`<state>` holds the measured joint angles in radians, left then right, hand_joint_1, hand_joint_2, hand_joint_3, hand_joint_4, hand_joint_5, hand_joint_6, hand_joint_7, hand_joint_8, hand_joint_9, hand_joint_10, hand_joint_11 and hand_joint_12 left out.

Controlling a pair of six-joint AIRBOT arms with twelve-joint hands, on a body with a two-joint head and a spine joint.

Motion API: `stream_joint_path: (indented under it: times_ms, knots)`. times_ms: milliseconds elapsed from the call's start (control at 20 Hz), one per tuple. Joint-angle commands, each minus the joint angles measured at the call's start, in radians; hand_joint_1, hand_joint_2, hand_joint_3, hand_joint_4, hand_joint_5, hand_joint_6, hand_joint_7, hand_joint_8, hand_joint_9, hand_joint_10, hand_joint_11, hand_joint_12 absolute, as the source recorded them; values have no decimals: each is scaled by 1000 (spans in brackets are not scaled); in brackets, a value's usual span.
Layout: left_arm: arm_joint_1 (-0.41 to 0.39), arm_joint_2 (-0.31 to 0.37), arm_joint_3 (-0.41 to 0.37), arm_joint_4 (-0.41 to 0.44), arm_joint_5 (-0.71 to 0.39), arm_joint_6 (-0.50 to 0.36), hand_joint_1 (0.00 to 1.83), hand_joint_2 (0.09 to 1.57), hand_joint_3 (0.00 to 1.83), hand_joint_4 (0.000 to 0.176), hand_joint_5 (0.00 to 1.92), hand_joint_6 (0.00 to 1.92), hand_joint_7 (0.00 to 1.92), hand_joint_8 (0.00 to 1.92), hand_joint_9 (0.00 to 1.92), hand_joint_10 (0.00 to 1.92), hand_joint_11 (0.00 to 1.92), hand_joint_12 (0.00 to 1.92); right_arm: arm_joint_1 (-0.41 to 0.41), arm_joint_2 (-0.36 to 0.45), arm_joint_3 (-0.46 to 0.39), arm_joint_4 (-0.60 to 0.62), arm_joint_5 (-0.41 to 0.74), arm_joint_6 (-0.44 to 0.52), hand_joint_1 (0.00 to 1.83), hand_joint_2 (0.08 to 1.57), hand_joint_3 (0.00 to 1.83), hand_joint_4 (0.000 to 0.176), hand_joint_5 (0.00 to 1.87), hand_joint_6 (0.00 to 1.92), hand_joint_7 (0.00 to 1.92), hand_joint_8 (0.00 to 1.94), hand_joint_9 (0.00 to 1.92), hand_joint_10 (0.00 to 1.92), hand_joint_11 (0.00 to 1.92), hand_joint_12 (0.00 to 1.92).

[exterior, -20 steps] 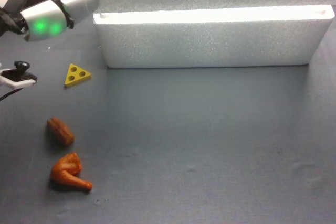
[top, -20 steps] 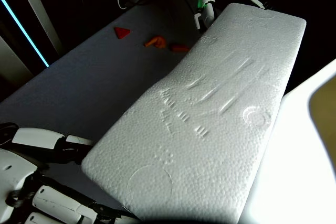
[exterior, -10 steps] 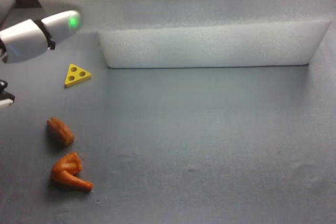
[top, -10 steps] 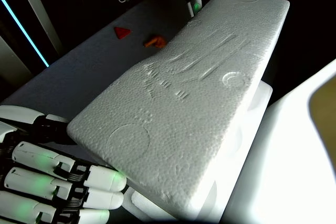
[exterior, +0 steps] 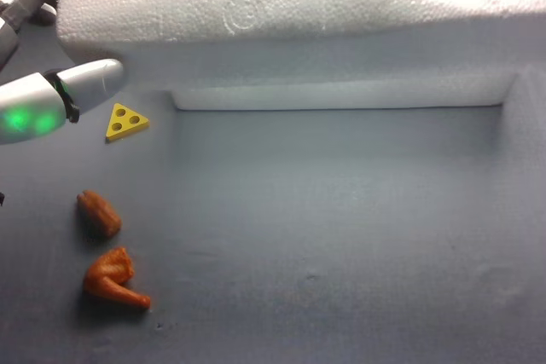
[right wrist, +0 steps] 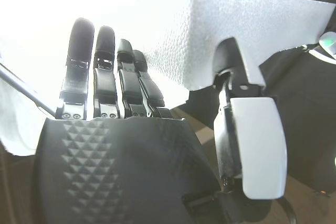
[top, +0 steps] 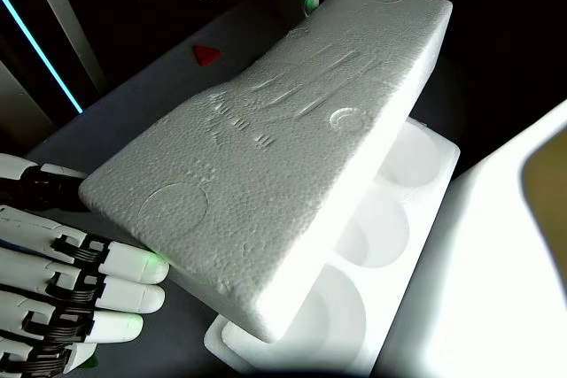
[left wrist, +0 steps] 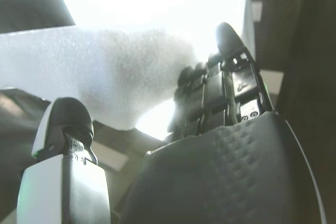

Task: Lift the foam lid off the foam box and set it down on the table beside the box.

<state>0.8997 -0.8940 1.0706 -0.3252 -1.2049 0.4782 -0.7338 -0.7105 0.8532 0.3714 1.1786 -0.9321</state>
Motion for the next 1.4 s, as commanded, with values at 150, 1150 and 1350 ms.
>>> stream_joint_path:
  times_ms: [150,1150,1350]
  knots:
    - [23,21,-48,147,-138,-7,459,1134,0,31,112,12,5,0,5,1,0,452,-27,20,-39,-135,108,23,440,1225,0,0,0,232,134,83,0,591,0,1551]
    - [248,39,-156,100,-205,-65,408,1118,4,29,102,2,0,0,0,0,0,0,-263,22,-79,-110,103,177,424,1266,1,0,47,0,114,1,89,375,0,1364]
    - [278,18,-157,79,-196,-77,379,1146,12,24,85,0,0,0,1,0,0,0,-290,5,-70,-98,87,195,448,1252,0,0,64,1,134,1,76,479,0,1472]
